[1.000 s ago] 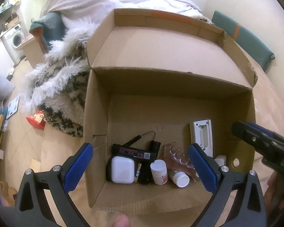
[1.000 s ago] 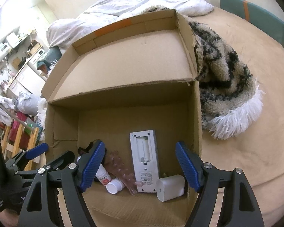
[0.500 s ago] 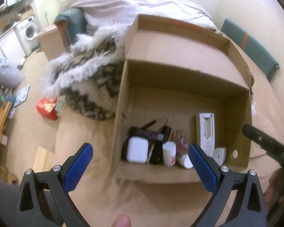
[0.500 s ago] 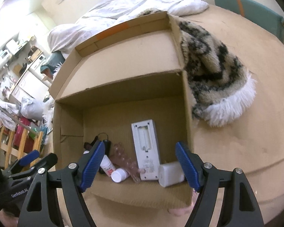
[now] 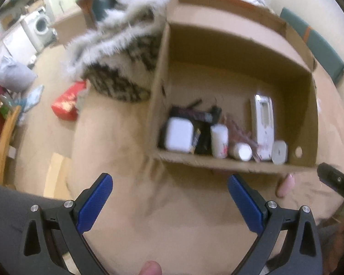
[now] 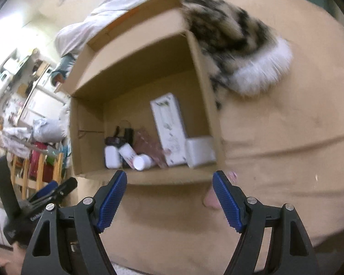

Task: Organize rigid objects
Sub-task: 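Withdraw both tools from the box toward the pink items on the sheet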

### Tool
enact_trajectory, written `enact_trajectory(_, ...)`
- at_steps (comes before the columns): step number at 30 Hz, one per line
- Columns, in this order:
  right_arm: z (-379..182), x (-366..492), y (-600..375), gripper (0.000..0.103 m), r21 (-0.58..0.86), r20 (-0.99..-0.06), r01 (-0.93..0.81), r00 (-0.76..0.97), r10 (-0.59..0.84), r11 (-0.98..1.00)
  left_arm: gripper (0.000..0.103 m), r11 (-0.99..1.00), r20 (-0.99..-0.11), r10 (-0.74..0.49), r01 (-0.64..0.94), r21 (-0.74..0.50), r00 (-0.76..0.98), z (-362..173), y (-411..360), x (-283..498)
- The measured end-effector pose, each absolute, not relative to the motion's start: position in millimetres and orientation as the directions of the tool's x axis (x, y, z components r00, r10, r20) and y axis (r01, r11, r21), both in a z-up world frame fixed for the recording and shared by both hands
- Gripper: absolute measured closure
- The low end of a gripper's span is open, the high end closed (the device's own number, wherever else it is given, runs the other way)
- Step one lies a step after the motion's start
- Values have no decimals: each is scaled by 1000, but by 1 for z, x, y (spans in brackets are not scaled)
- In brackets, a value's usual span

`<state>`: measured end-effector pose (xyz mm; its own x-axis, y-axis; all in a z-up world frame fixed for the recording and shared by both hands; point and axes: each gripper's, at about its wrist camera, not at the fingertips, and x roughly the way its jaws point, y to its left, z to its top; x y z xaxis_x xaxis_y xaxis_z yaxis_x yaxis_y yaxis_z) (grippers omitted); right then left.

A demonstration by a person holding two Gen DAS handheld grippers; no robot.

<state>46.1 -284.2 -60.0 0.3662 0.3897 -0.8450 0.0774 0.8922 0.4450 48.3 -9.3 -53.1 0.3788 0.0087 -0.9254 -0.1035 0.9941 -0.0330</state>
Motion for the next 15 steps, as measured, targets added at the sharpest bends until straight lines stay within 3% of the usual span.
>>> enact_trajectory(3,-67,38,-294,22,483,-840,120,342,420,868,3,997,-935,-7,-75,-36,356,-62,-21,43)
enact_trajectory(12,-102,44,-301,22,405,-907,227,225,357,886,3,999,-954,-4,35,7,301,-97,-62,55)
enact_trajectory(15,-128,50,-314,22,458,-889,330,170,425,826,3,998,-963,-16,57,0,270,-114,-80,66)
